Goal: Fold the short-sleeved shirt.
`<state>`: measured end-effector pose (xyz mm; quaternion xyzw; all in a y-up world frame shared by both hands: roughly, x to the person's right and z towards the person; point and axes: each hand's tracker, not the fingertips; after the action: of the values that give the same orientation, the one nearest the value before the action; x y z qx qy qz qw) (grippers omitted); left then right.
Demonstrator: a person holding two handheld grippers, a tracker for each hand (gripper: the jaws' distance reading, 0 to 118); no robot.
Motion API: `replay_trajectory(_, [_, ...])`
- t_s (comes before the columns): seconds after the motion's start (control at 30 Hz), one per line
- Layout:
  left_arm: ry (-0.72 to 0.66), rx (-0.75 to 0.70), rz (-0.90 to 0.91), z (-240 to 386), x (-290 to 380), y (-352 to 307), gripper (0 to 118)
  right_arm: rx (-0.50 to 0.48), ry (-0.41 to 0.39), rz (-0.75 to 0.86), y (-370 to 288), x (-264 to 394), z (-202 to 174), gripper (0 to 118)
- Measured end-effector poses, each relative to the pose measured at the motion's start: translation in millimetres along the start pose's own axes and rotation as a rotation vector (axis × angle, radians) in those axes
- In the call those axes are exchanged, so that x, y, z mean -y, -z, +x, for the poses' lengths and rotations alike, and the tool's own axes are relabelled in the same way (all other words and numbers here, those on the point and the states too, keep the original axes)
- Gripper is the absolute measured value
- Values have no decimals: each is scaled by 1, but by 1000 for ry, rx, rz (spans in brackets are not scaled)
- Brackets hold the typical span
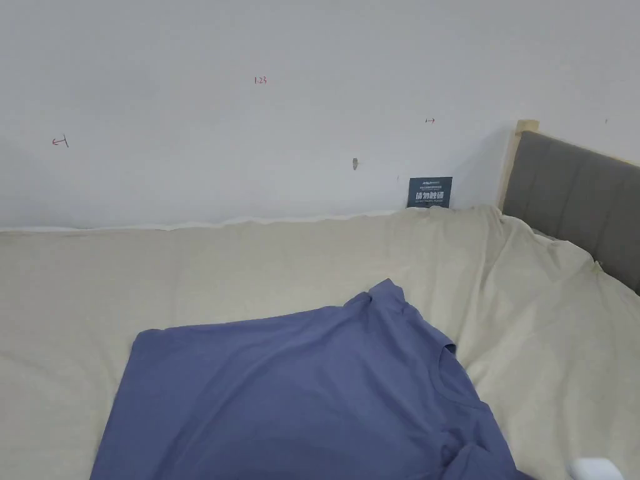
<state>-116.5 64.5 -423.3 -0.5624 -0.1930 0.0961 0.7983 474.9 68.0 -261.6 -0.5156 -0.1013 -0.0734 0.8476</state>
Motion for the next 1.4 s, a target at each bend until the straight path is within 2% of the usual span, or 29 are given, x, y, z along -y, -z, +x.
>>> replay_trajectory(0.03, [4,-1,-5,-2,1,1,5,25,-22,3,0,-1,-2,0])
replay_trajectory(0.07, [8,-2,-12,-2,1,2,7,40,-9,6,1,-1,-3,0])
replay_trajectory(0.1, [9,-5,-20,-3,2,2,15,23,23,-6,4,-3,-2,1])
replay_trajectory(0.13, [12,-13,-20,-3,3,2,27,-38,87,-21,5,-3,2,13])
replay_trajectory(0.17, [24,-31,-6,-6,5,-1,48,-80,131,-20,5,-2,5,42])
replay_trajectory(0.2, [49,-54,21,-5,5,-5,80,-88,172,-16,4,1,8,92])
replay_trajectory(0.23, [50,-64,46,-5,6,-10,94,-74,204,-10,4,4,10,114])
replay_trajectory(0.27, [47,-43,66,-6,7,-17,97,-68,233,26,-1,8,16,118])
replay_trajectory(0.4, [12,29,176,3,20,-50,97,-105,337,125,-30,16,27,115])
replay_trajectory(0.5, [7,67,287,17,34,-79,97,-169,415,286,-68,22,19,115])
replay_trajectory(0.63, [37,-36,526,42,64,-114,95,-262,423,522,-114,34,-10,112])
replay_trajectory(0.67, [44,-32,575,46,71,-120,90,-265,409,559,-121,37,-21,105])
replay_trajectory(0.7, [49,-17,612,48,76,-125,58,-252,386,594,-127,39,-31,72])
replay_trajectory(0.73, [43,19,625,49,79,-127,0,-238,355,625,-131,40,-39,22])
replay_trajectory(0.77, [30,33,659,50,83,-129,0,-202,328,677,-136,42,-49,0])
replay_trajectory(0.8, [16,-12,636,52,84,-128,0,-161,291,715,-135,42,-60,0])
replay_trajectory(0.83, [-6,-48,671,45,80,-122,0,-135,288,731,-132,54,-71,0])
replay_trajectory(0.87, [0,-34,628,42,76,-117,0,-174,280,734,-130,59,-74,0])
replay_trajectory(0.9, [3,-19,616,37,73,-114,0,-265,270,699,-126,59,-75,0])
replay_trajectory(1.03, [38,-76,594,34,74,-111,0,-224,249,660,-115,39,-75,0])
replay_trajectory(1.1, [60,-112,487,28,61,-102,0,-236,222,642,-116,38,-80,0])
replay_trajectory(1.2, [32,-153,227,23,43,-76,0,-268,188,612,-111,36,-81,0])
replay_trajectory(1.33, [67,-170,101,18,34,-38,0,-269,162,556,-100,34,-83,0])
replay_trajectory(1.37, [76,-179,83,17,32,-31,8,-277,161,542,-98,33,-83,0])
replay_trajectory(1.4, [56,-155,60,18,33,-22,40,-284,163,532,-96,33,-84,0])
